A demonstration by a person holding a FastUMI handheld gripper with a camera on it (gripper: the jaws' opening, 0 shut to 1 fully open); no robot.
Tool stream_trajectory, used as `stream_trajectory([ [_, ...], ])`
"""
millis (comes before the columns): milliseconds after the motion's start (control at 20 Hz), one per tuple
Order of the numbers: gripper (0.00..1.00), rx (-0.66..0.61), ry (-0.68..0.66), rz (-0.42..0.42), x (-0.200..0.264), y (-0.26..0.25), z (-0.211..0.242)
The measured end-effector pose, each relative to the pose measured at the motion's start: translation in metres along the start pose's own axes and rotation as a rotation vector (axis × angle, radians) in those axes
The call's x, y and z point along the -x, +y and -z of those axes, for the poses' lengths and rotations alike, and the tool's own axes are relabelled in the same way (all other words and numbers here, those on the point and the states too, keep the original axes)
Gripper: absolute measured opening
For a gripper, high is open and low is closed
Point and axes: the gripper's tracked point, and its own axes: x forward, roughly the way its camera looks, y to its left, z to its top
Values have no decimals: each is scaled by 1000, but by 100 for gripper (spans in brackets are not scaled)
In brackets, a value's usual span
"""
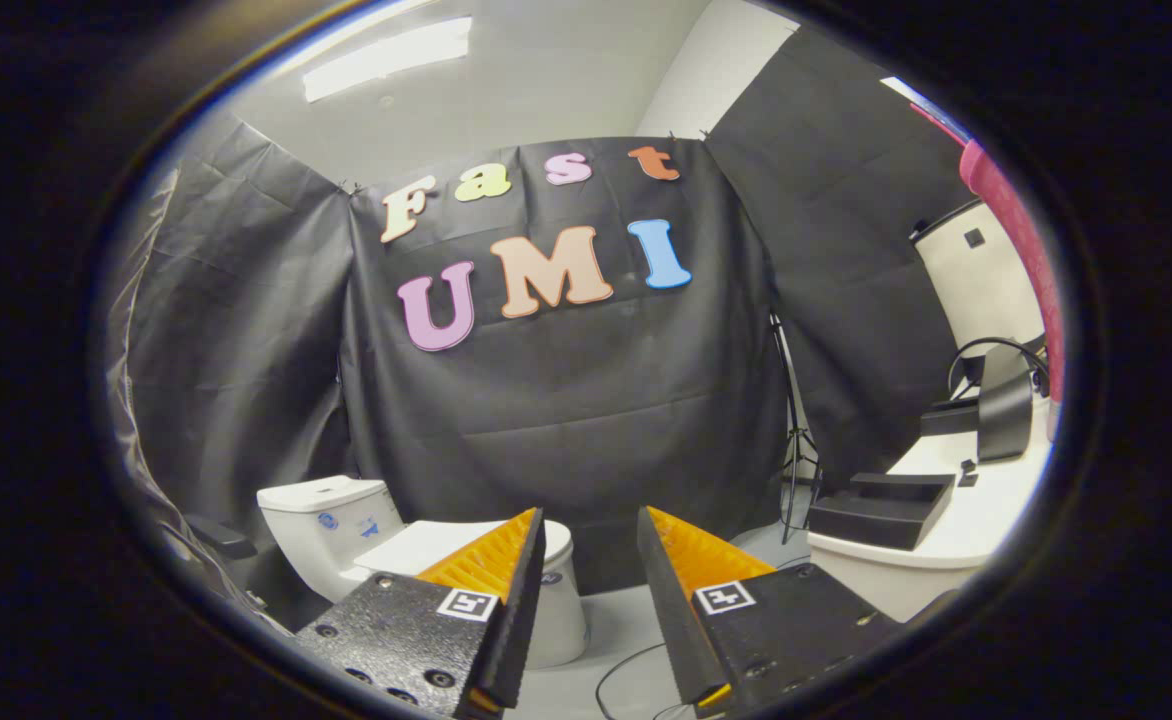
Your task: Open the toilet lid.
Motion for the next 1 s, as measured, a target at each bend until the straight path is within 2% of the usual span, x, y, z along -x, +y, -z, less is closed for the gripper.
stream_trajectory([
  [650,57,-24,19,10,-11,-3,-2],
  [800,57,-41,13,23,-26,-5,-12],
  [900,57,-70,-46,-7,-44,5,-32],
  [1000,57,-104,-79,-3,-69,8,-44],
])
